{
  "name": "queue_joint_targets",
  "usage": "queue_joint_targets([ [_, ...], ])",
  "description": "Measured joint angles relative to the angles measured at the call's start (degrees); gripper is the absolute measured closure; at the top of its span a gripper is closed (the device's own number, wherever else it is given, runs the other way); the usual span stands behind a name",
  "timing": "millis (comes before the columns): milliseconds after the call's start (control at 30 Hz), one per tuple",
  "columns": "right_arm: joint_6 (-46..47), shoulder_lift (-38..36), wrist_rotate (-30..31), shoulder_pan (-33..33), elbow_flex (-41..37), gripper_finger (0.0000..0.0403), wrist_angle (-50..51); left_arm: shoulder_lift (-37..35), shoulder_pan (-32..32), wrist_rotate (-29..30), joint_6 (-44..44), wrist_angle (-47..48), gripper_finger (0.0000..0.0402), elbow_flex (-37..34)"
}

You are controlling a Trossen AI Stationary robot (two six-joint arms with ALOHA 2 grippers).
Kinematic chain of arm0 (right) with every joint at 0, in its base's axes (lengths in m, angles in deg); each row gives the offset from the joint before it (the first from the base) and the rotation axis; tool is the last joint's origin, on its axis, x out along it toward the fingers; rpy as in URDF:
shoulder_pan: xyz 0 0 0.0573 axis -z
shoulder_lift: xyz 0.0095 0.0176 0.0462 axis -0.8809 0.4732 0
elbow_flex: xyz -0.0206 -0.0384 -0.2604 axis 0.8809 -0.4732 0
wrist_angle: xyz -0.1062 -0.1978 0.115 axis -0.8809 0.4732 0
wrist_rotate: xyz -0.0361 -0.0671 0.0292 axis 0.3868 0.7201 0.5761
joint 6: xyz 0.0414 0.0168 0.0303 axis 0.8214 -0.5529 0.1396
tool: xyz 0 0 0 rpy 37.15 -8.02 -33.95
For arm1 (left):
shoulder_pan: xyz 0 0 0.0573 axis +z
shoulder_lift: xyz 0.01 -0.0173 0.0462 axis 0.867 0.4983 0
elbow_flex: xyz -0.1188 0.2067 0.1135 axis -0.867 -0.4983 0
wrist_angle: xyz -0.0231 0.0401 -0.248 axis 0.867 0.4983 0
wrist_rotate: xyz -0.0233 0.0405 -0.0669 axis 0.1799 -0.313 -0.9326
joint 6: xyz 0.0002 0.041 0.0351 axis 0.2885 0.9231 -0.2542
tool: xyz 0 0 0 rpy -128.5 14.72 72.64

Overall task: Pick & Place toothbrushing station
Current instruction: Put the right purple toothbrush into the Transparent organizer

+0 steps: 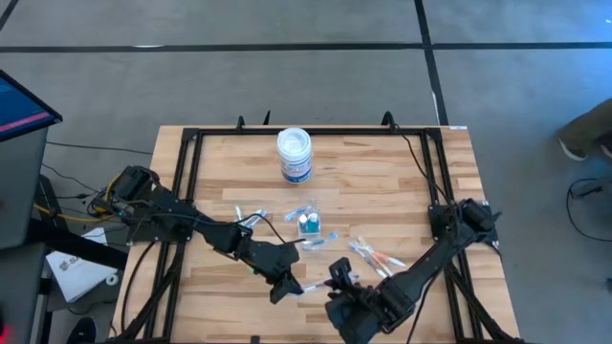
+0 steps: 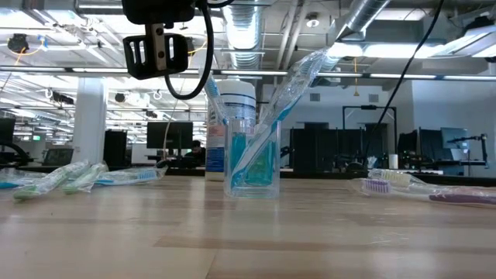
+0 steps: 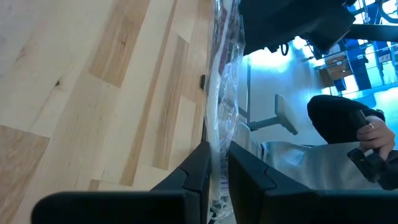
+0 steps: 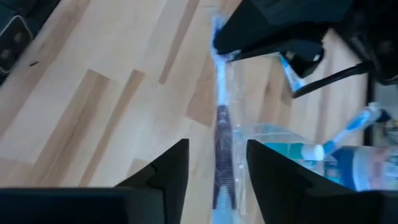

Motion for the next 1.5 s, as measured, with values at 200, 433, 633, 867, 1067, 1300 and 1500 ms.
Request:
queue_joint_targets([
  [200, 0.0, 0.0, -1.7, 0.9, 0.0, 0.0218, 0.0, 0.0, 0.0, 0.0, 0.0, 0.0, 0.0363, 0.0],
  [433, 0.0, 0.0, -1.9, 1.7, 0.0, 0.0207, 0.0, 0.0, 0.0, 0.0, 0.0, 0.0, 0.0363, 0.0],
  [633, 0.0, 0.0, -2.8, 2.5, 0.0, 0.0216, 0.0, 0.0, -0.1, 0.0, 0.0, 0.0, 0.0363, 0.0],
  [867, 0.0, 0.8, -4.0, 3.4, -0.1, 0.0222, -0.2, 0.0, -0.1, 0.0, 0.0, 0.0, 0.0363, 0.0],
  [1067, 0.0, 0.8, -5.1, 4.1, -1.1, 0.0221, -1.6, 0.0, -0.1, 0.0, 0.0, 0.0, 0.0363, 0.0],
  [1300, 0.0, 0.8, -5.1, 4.6, -1.1, 0.0234, -2.0, 0.0, -0.1, 0.0, 0.0, 0.0, 0.0363, 0.0],
  [1500, -2.1, 0.8, -5.3, 5.0, -1.1, 0.0249, -3.6, 0.0, -0.1, 0.0, 0.0, 0.0, 0.0363, 0.0],
])
